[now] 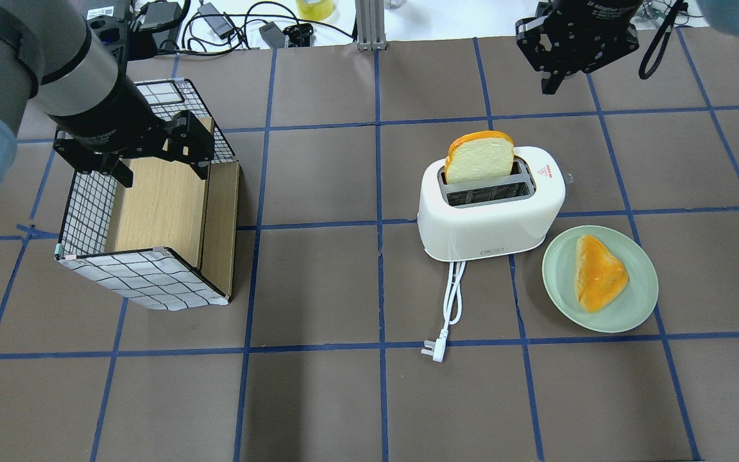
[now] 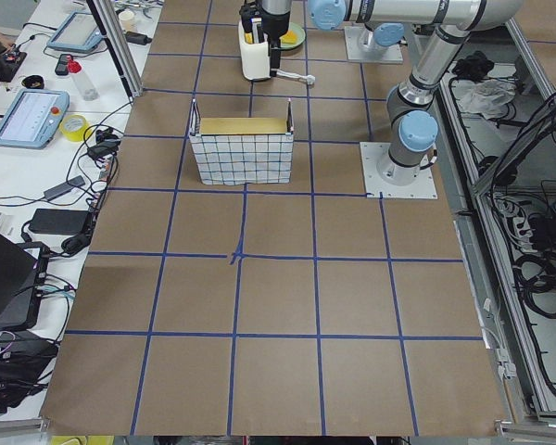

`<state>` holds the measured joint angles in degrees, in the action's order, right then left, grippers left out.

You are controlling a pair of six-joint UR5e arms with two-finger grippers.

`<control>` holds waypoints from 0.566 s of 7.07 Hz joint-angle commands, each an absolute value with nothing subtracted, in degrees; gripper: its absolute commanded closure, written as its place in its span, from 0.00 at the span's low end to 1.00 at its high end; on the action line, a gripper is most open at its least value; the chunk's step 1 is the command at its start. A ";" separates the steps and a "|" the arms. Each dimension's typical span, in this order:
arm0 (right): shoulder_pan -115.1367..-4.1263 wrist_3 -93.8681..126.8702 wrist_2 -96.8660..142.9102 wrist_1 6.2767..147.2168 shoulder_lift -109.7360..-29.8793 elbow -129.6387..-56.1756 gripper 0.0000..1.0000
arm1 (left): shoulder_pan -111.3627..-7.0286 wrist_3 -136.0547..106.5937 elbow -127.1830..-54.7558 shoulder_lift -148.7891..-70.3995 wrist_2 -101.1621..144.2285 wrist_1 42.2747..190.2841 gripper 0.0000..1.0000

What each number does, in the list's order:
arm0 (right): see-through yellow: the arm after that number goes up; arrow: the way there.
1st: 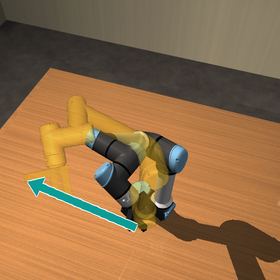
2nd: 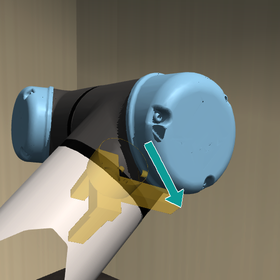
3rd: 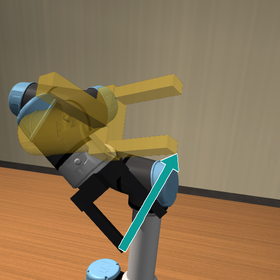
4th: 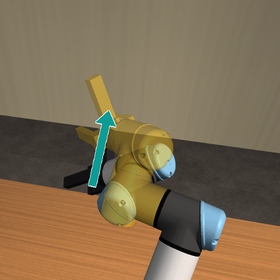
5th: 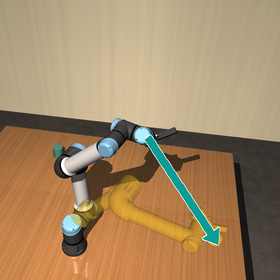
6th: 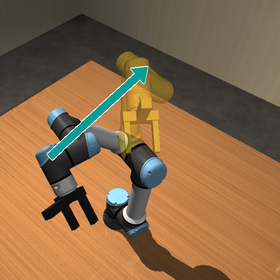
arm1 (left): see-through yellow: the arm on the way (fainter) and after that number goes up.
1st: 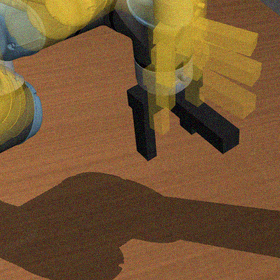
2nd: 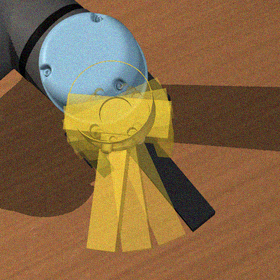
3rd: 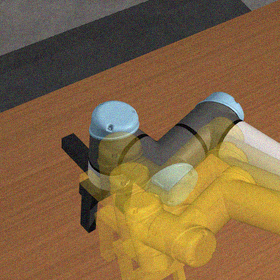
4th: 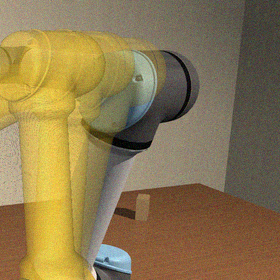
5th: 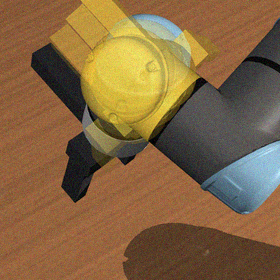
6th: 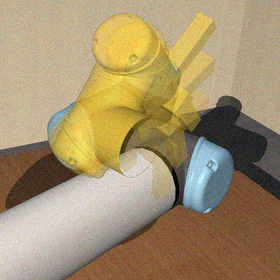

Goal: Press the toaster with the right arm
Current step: 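Move the right gripper toward the lever at the toaster's side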

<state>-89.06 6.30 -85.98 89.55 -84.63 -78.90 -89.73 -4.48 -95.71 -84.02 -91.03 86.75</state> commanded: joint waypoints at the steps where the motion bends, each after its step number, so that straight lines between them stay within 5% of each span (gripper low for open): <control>1: -82.04 2.41 -79.83 89.38 -84.38 -78.75 1.00 | -89.74 -4.48 -95.71 -84.02 -91.05 86.75 0.00; 4: -70.52 -10.06 -70.34 86.05 -81.31 -80.15 1.00 | -89.74 -4.48 -95.71 -84.02 -91.05 86.75 0.00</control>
